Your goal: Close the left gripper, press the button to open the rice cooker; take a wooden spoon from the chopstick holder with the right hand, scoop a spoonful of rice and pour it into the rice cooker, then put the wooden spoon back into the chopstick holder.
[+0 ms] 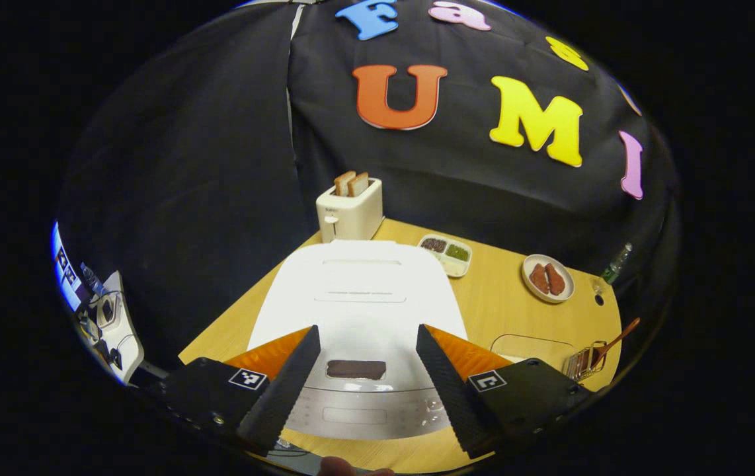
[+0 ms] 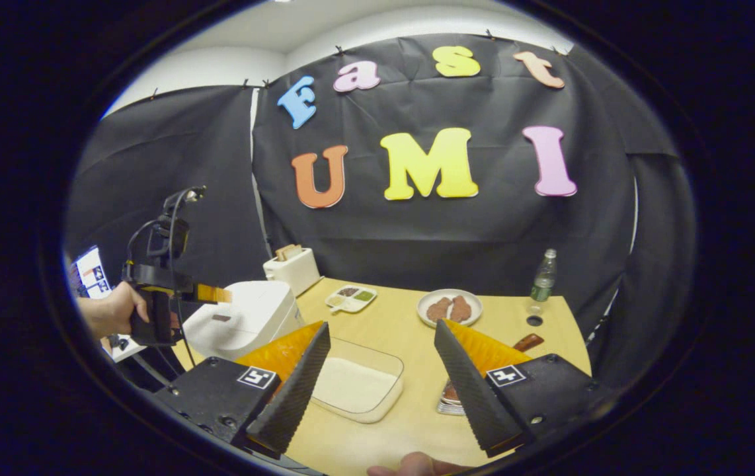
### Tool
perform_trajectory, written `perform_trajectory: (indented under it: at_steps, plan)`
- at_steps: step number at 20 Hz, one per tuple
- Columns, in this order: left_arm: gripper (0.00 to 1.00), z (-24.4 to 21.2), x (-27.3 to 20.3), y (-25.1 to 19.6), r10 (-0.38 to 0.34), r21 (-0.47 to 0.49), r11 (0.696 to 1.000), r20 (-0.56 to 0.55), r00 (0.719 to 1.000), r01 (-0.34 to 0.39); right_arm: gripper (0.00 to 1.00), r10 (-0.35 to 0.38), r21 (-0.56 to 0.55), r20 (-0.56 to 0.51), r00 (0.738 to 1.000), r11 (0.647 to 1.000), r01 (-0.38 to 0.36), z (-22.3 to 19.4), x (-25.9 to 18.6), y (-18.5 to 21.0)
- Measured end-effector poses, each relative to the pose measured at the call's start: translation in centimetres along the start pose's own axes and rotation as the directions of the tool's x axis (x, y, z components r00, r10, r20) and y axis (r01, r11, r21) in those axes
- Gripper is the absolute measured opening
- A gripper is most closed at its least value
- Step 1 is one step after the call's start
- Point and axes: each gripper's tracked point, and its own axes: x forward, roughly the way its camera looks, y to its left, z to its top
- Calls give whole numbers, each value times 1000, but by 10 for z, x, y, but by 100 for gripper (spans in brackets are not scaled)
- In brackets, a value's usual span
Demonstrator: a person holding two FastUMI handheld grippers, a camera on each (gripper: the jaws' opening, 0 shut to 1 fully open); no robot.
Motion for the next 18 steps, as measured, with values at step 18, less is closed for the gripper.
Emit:
perform_trajectory:
  at_steps: [18]
  plan:
    - [94, -8, -300, -61, -381, 163, 924, 425, 821, 345, 96, -275, 1, 186, 943, 960, 280, 10, -226, 56]
